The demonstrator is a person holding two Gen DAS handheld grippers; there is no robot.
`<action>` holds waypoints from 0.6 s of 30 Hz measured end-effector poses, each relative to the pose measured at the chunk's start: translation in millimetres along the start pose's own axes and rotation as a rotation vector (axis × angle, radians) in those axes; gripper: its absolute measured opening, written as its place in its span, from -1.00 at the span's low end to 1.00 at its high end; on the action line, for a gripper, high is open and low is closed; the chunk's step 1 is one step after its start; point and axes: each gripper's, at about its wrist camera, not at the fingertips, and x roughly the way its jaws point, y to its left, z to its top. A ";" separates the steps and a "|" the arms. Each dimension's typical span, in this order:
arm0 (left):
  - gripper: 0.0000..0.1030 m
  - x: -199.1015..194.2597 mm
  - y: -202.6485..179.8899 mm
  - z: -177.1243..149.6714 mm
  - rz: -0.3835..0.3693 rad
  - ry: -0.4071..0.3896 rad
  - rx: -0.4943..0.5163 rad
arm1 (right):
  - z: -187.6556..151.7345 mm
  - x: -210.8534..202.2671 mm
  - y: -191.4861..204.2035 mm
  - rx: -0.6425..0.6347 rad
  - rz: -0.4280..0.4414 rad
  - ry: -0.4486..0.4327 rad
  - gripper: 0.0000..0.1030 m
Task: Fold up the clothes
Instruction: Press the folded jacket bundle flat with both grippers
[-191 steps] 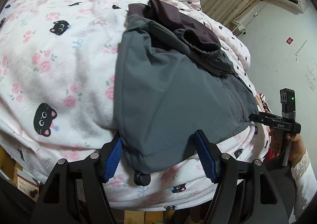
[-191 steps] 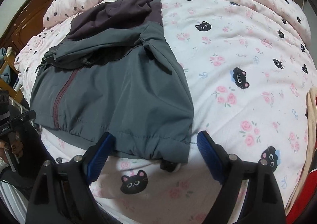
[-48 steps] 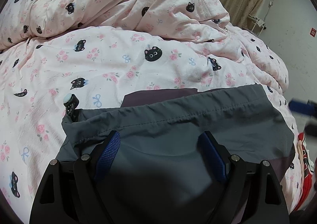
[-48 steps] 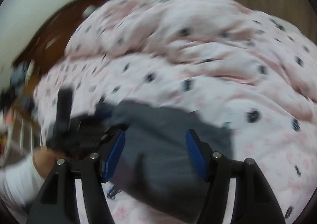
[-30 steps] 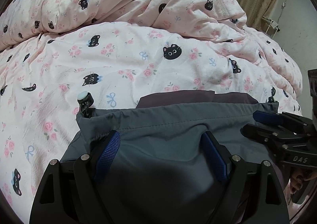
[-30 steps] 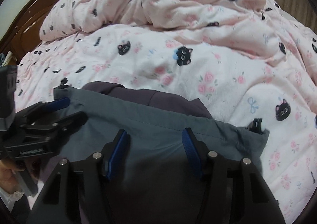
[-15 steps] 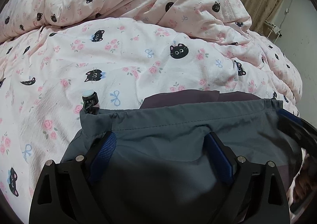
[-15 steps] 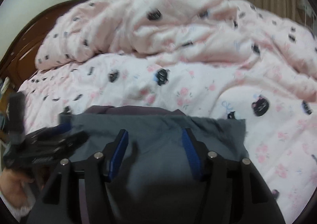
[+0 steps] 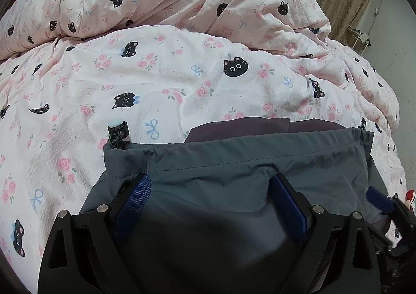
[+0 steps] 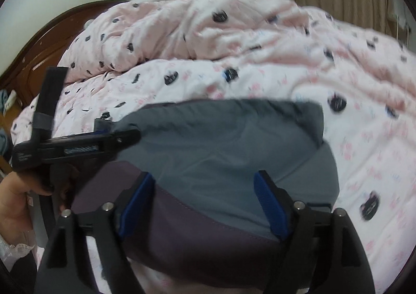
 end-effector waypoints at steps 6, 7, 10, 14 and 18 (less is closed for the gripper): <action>0.78 1.2 0.3 -1.0 -0.001 0.001 -0.001 | -10.5 16.3 -0.2 -0.022 -0.023 0.017 0.64; 0.78 1.3 0.3 -1.0 -0.002 0.001 -0.001 | -11.7 18.4 0.7 -0.026 -0.030 0.019 0.65; 0.78 -1.7 0.0 -0.5 -0.002 -0.007 -0.006 | -14.5 23.2 1.6 -0.033 -0.046 0.022 0.69; 0.78 -21.6 0.7 1.4 0.019 -0.054 -0.045 | -14.8 25.4 -2.8 -0.015 -0.035 0.028 0.72; 0.78 -55.3 -0.7 -1.4 -0.010 -0.152 -0.035 | -16.0 26.5 -4.2 -0.009 -0.037 0.028 0.74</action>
